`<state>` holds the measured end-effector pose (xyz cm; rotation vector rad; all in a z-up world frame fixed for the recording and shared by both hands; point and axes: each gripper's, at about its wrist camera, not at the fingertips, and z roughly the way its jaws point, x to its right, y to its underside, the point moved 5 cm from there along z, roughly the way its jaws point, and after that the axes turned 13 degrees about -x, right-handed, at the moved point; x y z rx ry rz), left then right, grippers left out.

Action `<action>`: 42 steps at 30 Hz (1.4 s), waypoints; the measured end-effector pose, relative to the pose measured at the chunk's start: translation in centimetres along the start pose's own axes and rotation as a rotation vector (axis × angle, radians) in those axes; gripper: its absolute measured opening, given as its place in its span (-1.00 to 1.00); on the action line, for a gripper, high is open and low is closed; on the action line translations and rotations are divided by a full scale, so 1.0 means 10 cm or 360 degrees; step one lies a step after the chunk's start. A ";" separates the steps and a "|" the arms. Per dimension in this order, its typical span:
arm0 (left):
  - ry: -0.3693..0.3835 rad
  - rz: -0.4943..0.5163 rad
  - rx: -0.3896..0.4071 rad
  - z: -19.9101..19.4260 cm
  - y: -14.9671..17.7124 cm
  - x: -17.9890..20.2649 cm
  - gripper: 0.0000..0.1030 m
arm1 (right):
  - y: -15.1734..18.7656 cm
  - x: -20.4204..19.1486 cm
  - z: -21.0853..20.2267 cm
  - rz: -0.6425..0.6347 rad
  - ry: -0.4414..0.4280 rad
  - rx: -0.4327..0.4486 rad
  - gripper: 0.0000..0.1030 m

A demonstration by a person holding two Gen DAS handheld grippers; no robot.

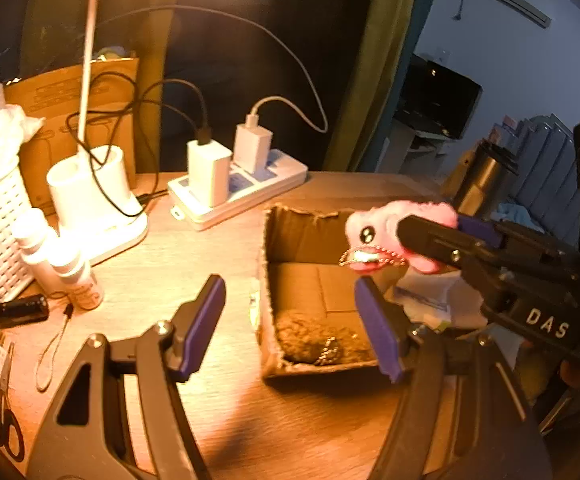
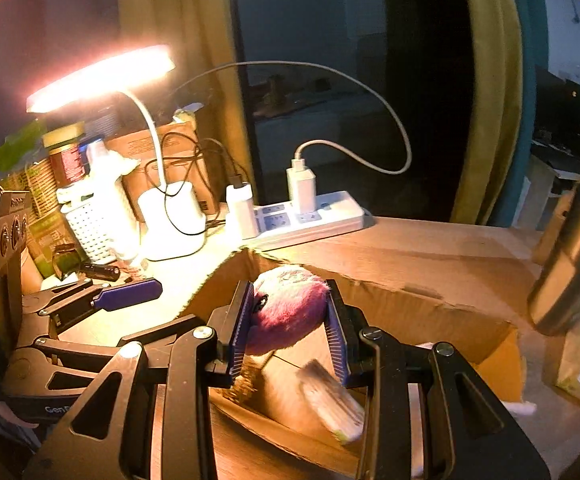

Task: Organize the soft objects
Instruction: 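Carry the sponge and pink plush into the box and release both, then withdraw both tools from the box toward the grey glove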

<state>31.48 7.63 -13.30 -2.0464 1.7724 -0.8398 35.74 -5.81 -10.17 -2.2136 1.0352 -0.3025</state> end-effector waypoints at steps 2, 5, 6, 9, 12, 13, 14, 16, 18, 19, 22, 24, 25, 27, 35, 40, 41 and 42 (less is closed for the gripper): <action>-0.0014 -0.0013 0.0008 -0.02 0.01 -0.04 0.33 | -0.02 -0.06 0.07 -0.0019 -0.0035 -0.0019 -0.26; -0.0054 -0.0031 -0.0014 0.00 0.03 -0.10 0.33 | -0.02 -0.10 0.23 -0.0021 -0.0096 -0.0105 -0.02; -0.0056 -0.0036 -0.0022 0.01 0.04 -0.12 0.33 | -0.02 -0.10 0.23 -0.0020 -0.0081 -0.0101 0.02; -0.0050 -0.0041 -0.0027 -0.02 0.06 -0.14 0.33 | 0.00 -0.11 0.18 -0.0017 -0.0064 -0.0094 0.07; -0.0047 -0.0044 -0.0008 -0.08 0.07 -0.13 0.33 | 0.01 -0.12 0.10 -0.0016 -0.0040 -0.0080 0.07; -0.0049 -0.0045 -0.0002 -0.10 0.08 -0.13 0.33 | 0.02 -0.13 0.06 -0.0018 -0.0028 -0.0074 0.07; -0.0051 -0.0046 0.0004 -0.12 0.08 -0.13 0.33 | 0.02 -0.13 0.02 -0.0018 -0.0020 -0.0069 0.07; -0.0053 -0.0045 0.0016 -0.17 0.10 -0.11 0.33 | 0.04 -0.15 -0.06 -0.0017 -0.0003 -0.0063 0.07; -0.0054 -0.0044 0.0029 -0.24 0.13 -0.10 0.33 | 0.06 -0.17 -0.13 -0.0018 0.0014 -0.0056 0.07; -0.0054 -0.0040 0.0034 -0.27 0.15 -0.08 0.33 | 0.08 -0.18 -0.18 -0.0019 0.0019 -0.0047 0.07; -0.0050 -0.0029 0.0058 -0.39 0.21 -0.04 0.33 | 0.12 -0.23 -0.32 -0.0023 0.0034 -0.0020 0.07; -0.0045 -0.0023 0.0069 -0.45 0.24 0.00 0.33 | 0.15 -0.27 -0.41 -0.0025 0.0047 -0.0007 0.07; -0.0044 -0.0020 0.0074 -0.48 0.27 0.01 0.33 | 0.16 -0.28 -0.44 -0.0025 0.0052 -0.0003 0.07; -0.0037 -0.0013 0.0086 -0.55 0.30 0.05 0.33 | 0.20 -0.30 -0.53 -0.0027 0.0066 0.0007 0.07; -0.0022 0.0011 0.0118 -0.76 0.44 0.17 0.33 | 0.38 -0.36 -0.79 -0.0008 0.0102 0.0035 0.07; -0.0021 0.0022 0.0150 -0.89 0.52 0.24 0.33 | 0.51 -0.36 -0.93 0.0012 0.0120 0.0047 0.07; -0.0021 0.0026 0.0157 -0.92 0.54 0.25 0.33 | 0.54 -0.36 -0.95 0.0015 0.0123 0.0050 0.07; -0.0021 0.0029 0.0162 -0.93 0.55 0.26 0.33 | 0.57 -0.35 -0.97 0.0019 0.0125 0.0051 0.07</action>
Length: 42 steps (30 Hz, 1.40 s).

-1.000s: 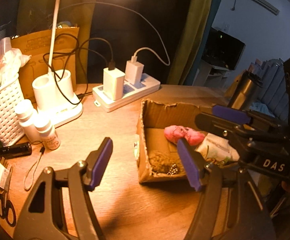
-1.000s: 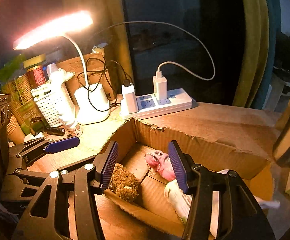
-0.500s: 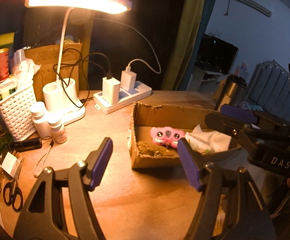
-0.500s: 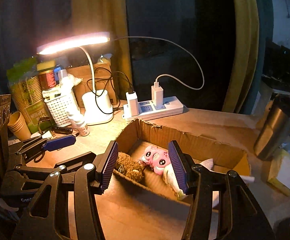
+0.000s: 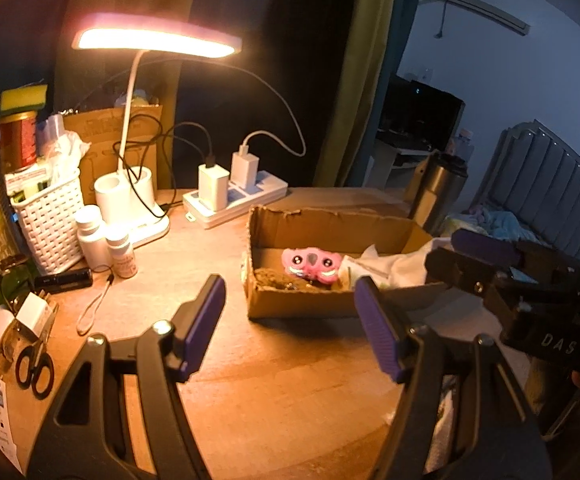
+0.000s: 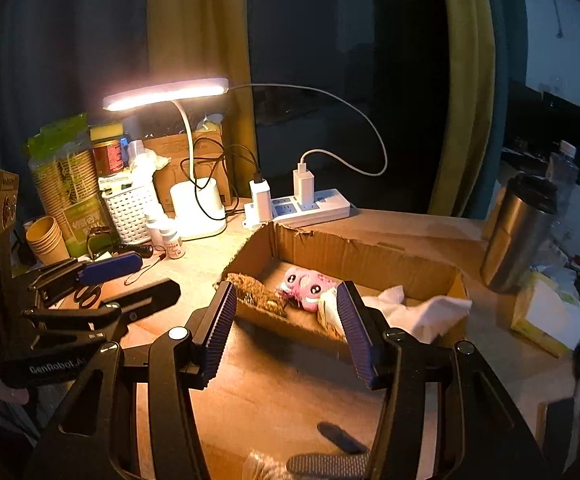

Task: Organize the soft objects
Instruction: 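Withdraw both tools from the box toward the grey glove, then grasp the grey dotted glove with the right tool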

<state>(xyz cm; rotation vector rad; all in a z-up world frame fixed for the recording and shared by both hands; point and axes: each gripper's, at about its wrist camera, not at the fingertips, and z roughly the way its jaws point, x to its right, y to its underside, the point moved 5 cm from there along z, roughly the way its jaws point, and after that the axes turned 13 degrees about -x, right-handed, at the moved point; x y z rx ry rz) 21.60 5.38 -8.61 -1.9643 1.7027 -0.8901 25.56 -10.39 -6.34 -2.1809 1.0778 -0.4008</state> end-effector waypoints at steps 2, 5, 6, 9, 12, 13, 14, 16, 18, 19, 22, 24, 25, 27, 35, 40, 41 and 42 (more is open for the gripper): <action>0.0000 0.0007 0.0009 -0.05 0.03 0.04 0.33 | 0.07 0.01 -0.05 0.0011 0.0005 0.0001 0.07; 0.0003 0.0017 0.0008 -0.10 0.08 0.10 0.33 | 0.16 0.02 -0.11 0.0023 0.0012 0.0001 0.07; 0.0003 0.0018 0.0007 -0.11 0.09 0.12 0.33 | 0.19 0.02 -0.13 0.0025 0.0015 0.0002 0.07; 0.0008 0.0028 0.0007 -0.15 0.14 0.18 0.33 | 0.29 0.04 -0.20 0.0037 0.0025 0.0002 0.07; 0.0010 0.0038 0.0007 -0.20 0.18 0.24 0.33 | 0.40 0.06 -0.26 0.0056 0.0036 0.0003 0.07; 0.0012 0.0044 0.0007 -0.21 0.20 0.26 0.33 | 0.44 0.07 -0.28 0.0062 0.0038 0.0002 0.07; 0.0012 0.0047 0.0005 -0.22 0.22 0.28 0.33 | 0.47 0.07 -0.29 0.0067 0.0040 0.0000 0.07; 0.0014 0.0056 -0.0001 -0.23 0.27 0.31 0.33 | 0.56 0.07 -0.32 0.0078 0.0044 -0.0006 0.07; 0.0015 0.0067 -0.0006 -0.24 0.32 0.34 0.33 | 0.64 0.08 -0.34 0.0088 0.0048 -0.0013 0.07; 0.0018 0.0072 -0.0010 -0.25 0.34 0.36 0.33 | 0.69 0.08 -0.35 0.0094 0.0051 -0.0018 0.07; 0.0023 0.0088 -0.0016 -0.27 0.41 0.40 0.33 | 0.81 0.08 -0.38 0.0115 0.0060 -0.0028 0.07; 0.0027 0.0096 -0.0020 -0.28 0.46 0.43 0.33 | 0.90 0.10 -0.38 0.0134 0.0066 -0.0037 0.07; 0.0028 0.0101 -0.0023 -0.28 0.49 0.44 0.33 | 0.94 0.11 -0.38 0.0144 0.0070 -0.0043 0.07; 0.0032 0.0109 -0.0035 -0.28 0.54 0.47 0.33 | 1.02 0.13 -0.38 0.0163 0.0076 -0.0052 0.07; 0.0035 0.0144 -0.0089 -0.21 0.73 0.58 0.33 | 1.31 0.28 -0.31 0.0243 0.0083 -0.0108 0.07; 0.0028 0.0150 -0.0129 -0.13 0.83 0.61 0.33 | 1.43 0.37 -0.18 0.0289 0.0083 -0.0156 0.07; 0.0026 0.0152 -0.0136 -0.12 0.85 0.61 0.33 | 1.45 0.39 -0.16 0.0302 0.0083 -0.0164 0.07; 0.0025 0.0152 -0.0147 -0.10 0.87 0.62 0.33 | 1.48 0.42 -0.12 0.0319 0.0085 -0.0176 0.07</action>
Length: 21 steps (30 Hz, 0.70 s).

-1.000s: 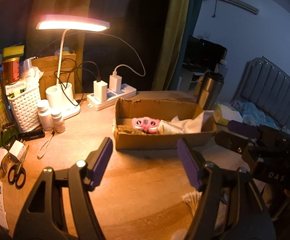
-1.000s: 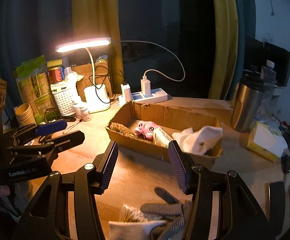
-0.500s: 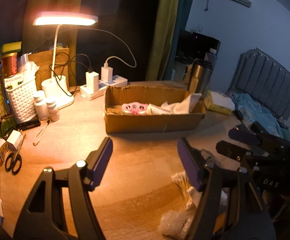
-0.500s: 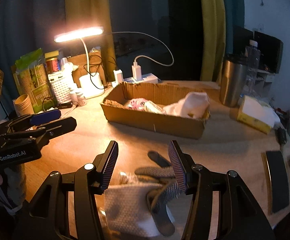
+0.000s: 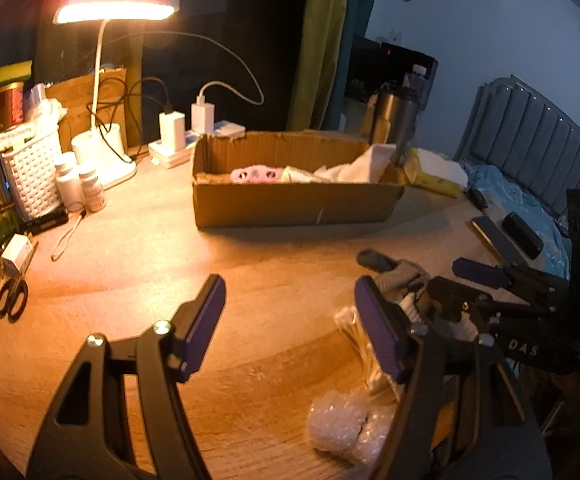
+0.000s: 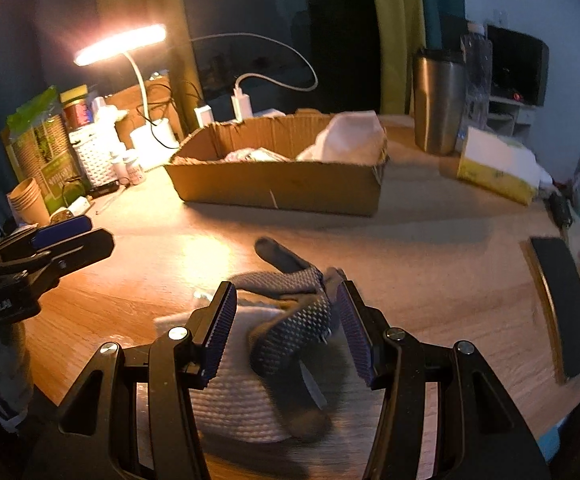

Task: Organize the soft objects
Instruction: 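Grasp the grey dotted glove with the right tool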

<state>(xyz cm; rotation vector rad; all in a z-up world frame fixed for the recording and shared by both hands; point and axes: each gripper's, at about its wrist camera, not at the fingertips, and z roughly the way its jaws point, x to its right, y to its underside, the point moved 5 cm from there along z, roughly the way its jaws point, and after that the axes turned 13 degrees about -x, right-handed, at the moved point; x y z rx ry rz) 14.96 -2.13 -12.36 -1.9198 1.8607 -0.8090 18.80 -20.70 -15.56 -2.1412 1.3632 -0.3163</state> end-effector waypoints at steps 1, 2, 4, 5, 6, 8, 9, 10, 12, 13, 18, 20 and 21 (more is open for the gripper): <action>-0.0002 0.0000 -0.0010 0.02 0.02 0.00 0.33 | 0.01 0.02 0.02 0.0010 0.0001 -0.0007 0.07; -0.0003 -0.0001 -0.0021 0.05 0.04 0.00 0.33 | 0.02 0.03 0.05 0.0022 0.0001 -0.0016 0.07; -0.0002 -0.0003 -0.0045 0.11 0.08 -0.01 0.33 | 0.05 0.07 0.12 0.0049 0.0001 -0.0040 0.07; -0.0001 -0.0003 -0.0057 0.13 0.11 -0.01 0.33 | 0.07 0.10 0.16 0.0065 0.0001 -0.0056 0.07; -0.0001 -0.0003 -0.0068 0.15 0.12 -0.02 0.33 | 0.08 0.12 0.19 0.0078 -0.0002 -0.0070 0.07; 0.0001 -0.0005 -0.0091 0.21 0.14 -0.03 0.33 | 0.10 0.14 0.24 0.0086 -0.0017 -0.0093 0.07; 0.0003 -0.0006 -0.0099 0.23 0.15 -0.03 0.33 | 0.10 0.14 0.26 0.0083 -0.0020 -0.0102 0.05; 0.0004 -0.0006 -0.0107 0.26 0.15 -0.03 0.33 | 0.10 0.13 0.27 0.0075 -0.0036 -0.0109 -0.10; 0.0008 -0.0005 -0.0115 0.29 0.14 -0.04 0.33 | 0.10 0.11 0.29 0.0061 -0.0044 -0.0120 -0.17; 0.0009 -0.0004 -0.0118 0.30 0.14 -0.03 0.33 | 0.10 0.10 0.29 0.0053 -0.0045 -0.0123 -0.23; 0.0017 0.0009 -0.0134 0.33 0.15 -0.03 0.33 | 0.07 0.10 0.24 0.0051 -0.0032 -0.0098 -0.77; 0.0021 0.0010 -0.0131 0.31 0.15 -0.03 0.33 | 0.05 0.09 0.18 0.0041 -0.0014 -0.0078 -0.78; 0.0023 0.0010 -0.0128 0.30 0.16 -0.03 0.33 | 0.05 0.08 0.13 0.0036 0.0002 -0.0062 -0.79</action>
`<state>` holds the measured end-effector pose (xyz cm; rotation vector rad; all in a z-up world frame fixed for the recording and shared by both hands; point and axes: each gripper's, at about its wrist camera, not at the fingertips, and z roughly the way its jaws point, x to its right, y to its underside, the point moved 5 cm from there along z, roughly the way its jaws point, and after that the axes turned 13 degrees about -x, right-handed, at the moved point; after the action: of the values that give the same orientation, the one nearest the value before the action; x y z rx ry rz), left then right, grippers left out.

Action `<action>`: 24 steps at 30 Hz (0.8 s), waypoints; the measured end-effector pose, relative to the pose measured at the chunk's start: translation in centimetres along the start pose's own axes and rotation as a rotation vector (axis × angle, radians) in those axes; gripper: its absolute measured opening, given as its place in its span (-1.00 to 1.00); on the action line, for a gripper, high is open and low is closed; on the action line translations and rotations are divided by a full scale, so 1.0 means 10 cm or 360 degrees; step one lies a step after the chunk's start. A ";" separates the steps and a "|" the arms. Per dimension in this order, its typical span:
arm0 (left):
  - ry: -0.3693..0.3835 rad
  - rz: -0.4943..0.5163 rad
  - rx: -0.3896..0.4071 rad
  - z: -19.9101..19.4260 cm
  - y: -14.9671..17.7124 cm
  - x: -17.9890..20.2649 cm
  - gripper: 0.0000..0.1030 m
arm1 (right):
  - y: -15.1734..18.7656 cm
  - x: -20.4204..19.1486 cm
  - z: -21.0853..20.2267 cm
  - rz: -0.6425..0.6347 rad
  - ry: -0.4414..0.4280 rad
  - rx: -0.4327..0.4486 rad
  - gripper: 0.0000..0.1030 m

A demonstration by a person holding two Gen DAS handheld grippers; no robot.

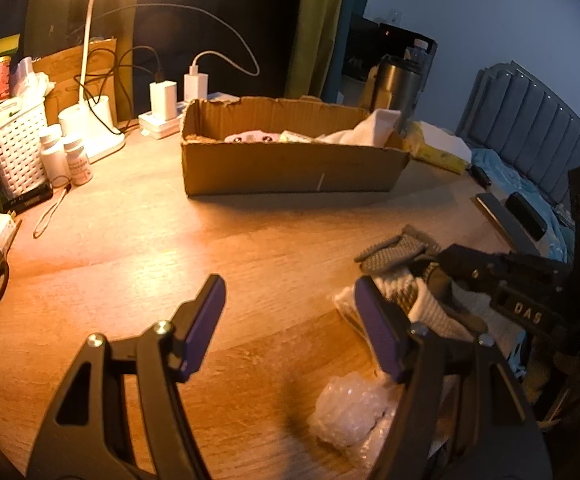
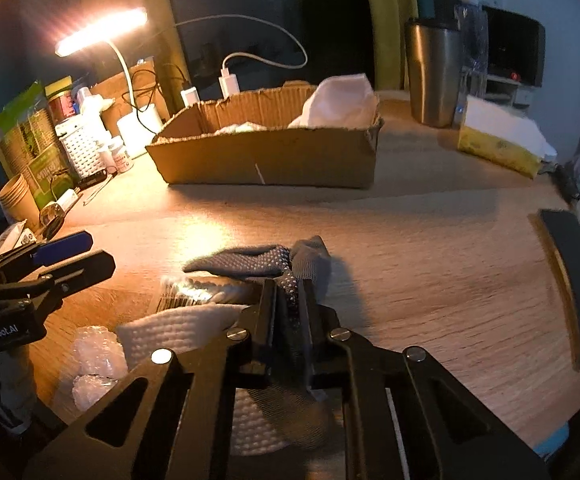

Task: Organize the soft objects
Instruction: 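Grasp the grey dotted glove with the right tool, then grasp the clear bubble-wrap bag with the left tool while the right tool holds the glove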

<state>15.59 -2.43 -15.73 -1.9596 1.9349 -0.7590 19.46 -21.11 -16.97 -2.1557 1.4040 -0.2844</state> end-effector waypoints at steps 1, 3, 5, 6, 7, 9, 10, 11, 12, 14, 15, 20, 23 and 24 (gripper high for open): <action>0.0003 0.0002 0.0003 -0.01 0.01 0.00 0.33 | -0.01 -0.01 -0.03 -0.0004 0.0008 0.0011 -0.79; 0.0012 0.0007 0.0008 -0.05 0.03 0.00 0.33 | -0.02 -0.03 -0.11 -0.0009 0.0030 0.0040 -0.79; 0.0024 0.0017 0.0014 -0.09 0.06 0.01 0.33 | -0.02 -0.05 -0.21 -0.0014 0.0053 0.0073 -0.79; 0.0029 0.0023 0.0017 -0.11 0.09 0.02 0.33 | -0.02 -0.06 -0.26 -0.0014 0.0063 0.0090 -0.79; 0.0035 0.0028 0.0019 -0.14 0.11 0.02 0.33 | -0.02 -0.07 -0.31 -0.0018 0.0073 0.0101 -0.79; 0.0052 0.0040 0.0022 -0.19 0.17 0.04 0.33 | -0.01 -0.09 -0.39 -0.0018 0.0089 0.0125 -0.79; 0.0062 0.0049 0.0022 -0.22 0.20 0.05 0.33 | 0.00 -0.11 -0.43 -0.0020 0.0095 0.0135 -0.79; 0.0070 0.0056 0.0023 -0.24 0.22 0.07 0.33 | 0.01 -0.12 -0.46 -0.0021 0.0104 0.0146 -0.79; 0.0078 0.0065 0.0023 -0.26 0.26 0.09 0.33 | 0.02 -0.12 -0.50 -0.0019 0.0112 0.0159 -0.79; 0.0099 0.0082 0.0020 -0.29 0.32 0.13 0.33 | 0.04 -0.12 -0.57 -0.0016 0.0122 0.0176 -0.79; 0.0107 0.0093 0.0015 -0.30 0.34 0.15 0.33 | 0.05 -0.12 -0.60 -0.0014 0.0130 0.0185 -0.79; 0.0136 0.0137 -0.0101 -0.13 0.49 0.25 0.34 | 0.10 -0.10 -0.66 0.0000 0.0145 0.0200 -0.79; 0.0119 0.0129 -0.0189 0.03 0.57 0.25 0.34 | 0.10 -0.07 -0.64 0.0008 0.0140 0.0198 -0.79; 0.0118 0.0127 -0.0208 0.07 0.58 0.24 0.34 | 0.10 -0.07 -0.62 0.0010 0.0135 0.0196 -0.79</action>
<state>11.07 -5.27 -19.05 -1.9391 2.1429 -0.7099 15.56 -22.86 -12.26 -2.0601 1.4012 -0.4529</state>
